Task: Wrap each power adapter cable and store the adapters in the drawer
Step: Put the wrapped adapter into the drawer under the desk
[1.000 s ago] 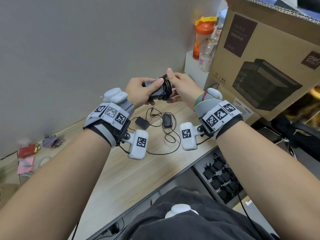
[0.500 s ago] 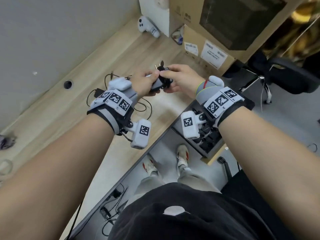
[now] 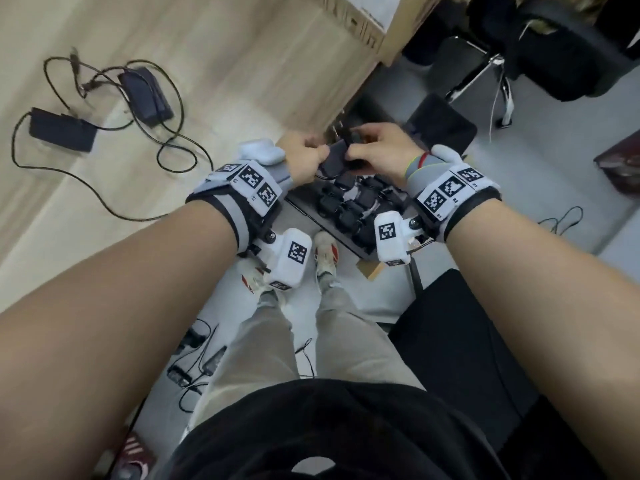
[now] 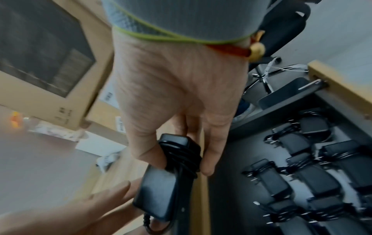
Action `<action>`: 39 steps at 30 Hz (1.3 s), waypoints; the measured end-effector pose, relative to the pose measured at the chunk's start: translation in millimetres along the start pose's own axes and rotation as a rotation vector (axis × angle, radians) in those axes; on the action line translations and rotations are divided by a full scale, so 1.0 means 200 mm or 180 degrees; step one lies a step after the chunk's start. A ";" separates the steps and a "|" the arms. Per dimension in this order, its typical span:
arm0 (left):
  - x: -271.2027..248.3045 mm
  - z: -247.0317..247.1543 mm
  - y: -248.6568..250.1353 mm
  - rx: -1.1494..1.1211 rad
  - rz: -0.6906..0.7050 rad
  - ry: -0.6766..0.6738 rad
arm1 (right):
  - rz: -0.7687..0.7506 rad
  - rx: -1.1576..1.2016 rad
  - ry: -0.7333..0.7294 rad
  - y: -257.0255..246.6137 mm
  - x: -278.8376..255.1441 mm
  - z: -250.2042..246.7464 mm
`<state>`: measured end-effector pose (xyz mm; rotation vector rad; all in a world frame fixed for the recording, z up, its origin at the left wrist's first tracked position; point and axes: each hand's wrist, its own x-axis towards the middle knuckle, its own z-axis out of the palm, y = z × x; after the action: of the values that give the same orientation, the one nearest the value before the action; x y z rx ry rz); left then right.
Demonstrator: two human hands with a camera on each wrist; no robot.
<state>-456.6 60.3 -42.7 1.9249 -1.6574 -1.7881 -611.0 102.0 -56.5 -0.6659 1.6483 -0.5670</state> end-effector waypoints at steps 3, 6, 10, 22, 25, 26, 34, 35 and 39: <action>0.07 0.14 -0.07 0.0009 -0.0084 -0.0171 | 0.0169 -0.0160 0.0089 0.15 0.11 -0.08; 0.14 0.25 -0.14 0.0036 -0.0075 -0.0330 | 0.0280 -0.0349 0.0251 0.27 0.24 -0.13; 0.25 0.37 -0.28 0.0325 -0.0260 -0.0692 | 0.0356 -0.0765 0.0462 0.42 0.45 -0.19; 0.52 0.64 -0.65 0.0668 -0.0638 -0.0668 | -0.0006 -0.2394 0.0734 0.63 0.95 -0.27; 0.56 0.67 -0.68 0.0676 -0.0614 -0.0552 | -0.0101 -0.2679 0.0747 0.66 1.03 -0.27; 0.58 0.68 -0.69 0.0690 -0.0608 -0.0527 | -0.0111 -0.2819 0.0737 0.68 1.06 -0.27; 0.66 0.74 -0.73 0.0881 -0.0555 -0.0428 | 0.0109 -0.3189 0.0706 0.77 1.12 -0.25; 0.66 0.75 -0.73 0.0876 -0.0548 -0.0433 | 0.0125 -0.3219 0.0726 0.77 1.13 -0.26; 0.67 0.76 -0.73 0.0921 -0.0564 -0.0434 | 0.0202 -0.3280 0.0733 0.76 1.12 -0.26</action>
<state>-505.0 121.1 -280.4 2.1721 -1.9413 -1.8671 -709.1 54.6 -310.0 -1.3041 2.1389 0.3301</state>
